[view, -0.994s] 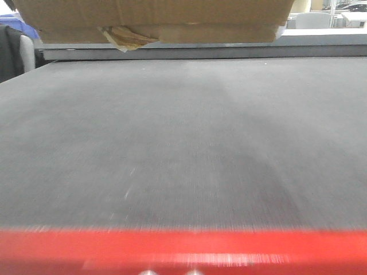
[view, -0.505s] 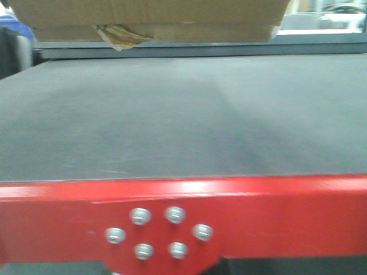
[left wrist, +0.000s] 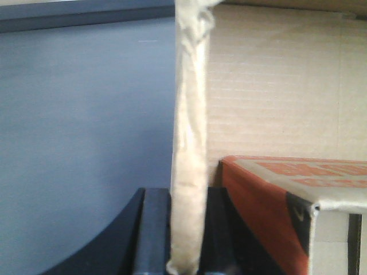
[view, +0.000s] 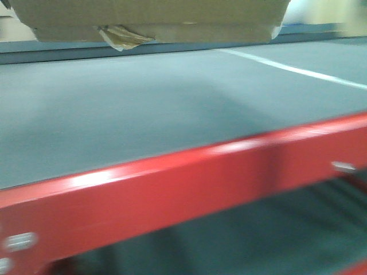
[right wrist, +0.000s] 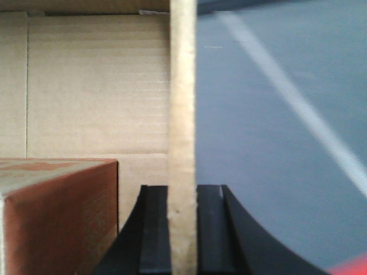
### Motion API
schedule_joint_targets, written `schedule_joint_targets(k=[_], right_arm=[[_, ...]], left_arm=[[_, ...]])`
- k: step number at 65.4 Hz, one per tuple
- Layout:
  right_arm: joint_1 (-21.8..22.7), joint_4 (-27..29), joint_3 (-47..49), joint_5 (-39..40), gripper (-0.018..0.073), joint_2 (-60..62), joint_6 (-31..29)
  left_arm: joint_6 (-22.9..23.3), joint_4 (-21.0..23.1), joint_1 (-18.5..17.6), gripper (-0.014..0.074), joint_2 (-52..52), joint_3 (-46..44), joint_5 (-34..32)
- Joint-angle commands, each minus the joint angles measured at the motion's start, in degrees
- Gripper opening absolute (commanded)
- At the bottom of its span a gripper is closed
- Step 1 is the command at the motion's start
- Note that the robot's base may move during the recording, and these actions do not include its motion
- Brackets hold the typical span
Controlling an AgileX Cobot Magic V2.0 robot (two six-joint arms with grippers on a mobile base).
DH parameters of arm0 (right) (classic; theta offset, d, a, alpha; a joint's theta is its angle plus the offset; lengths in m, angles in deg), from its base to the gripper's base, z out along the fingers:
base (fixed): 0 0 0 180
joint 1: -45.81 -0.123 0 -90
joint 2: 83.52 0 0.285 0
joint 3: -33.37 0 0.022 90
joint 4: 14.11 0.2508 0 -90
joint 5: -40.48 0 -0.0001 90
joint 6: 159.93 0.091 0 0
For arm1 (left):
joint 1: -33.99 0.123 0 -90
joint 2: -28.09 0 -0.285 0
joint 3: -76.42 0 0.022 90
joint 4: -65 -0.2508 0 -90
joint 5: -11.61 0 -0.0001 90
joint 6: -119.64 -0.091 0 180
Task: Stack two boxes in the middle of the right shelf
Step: 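Carry the box stack with both grippers while driving away from the workbench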
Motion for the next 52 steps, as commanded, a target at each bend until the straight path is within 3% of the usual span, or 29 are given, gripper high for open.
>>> schedule_joint_targets(k=[1,52], right_arm=[[0.39,-2.33,0.8,1.28,-0.0153,0.8,0.16],[0.39,-2.33,0.8,1.28,-0.0153,0.8,0.16]], left_arm=[[0.62,-1.72,0.1,-0.0111,-0.63,-0.66,-2.25],[0.62,-1.83,0.1,-0.0111,-0.63,-0.66,-2.25]])
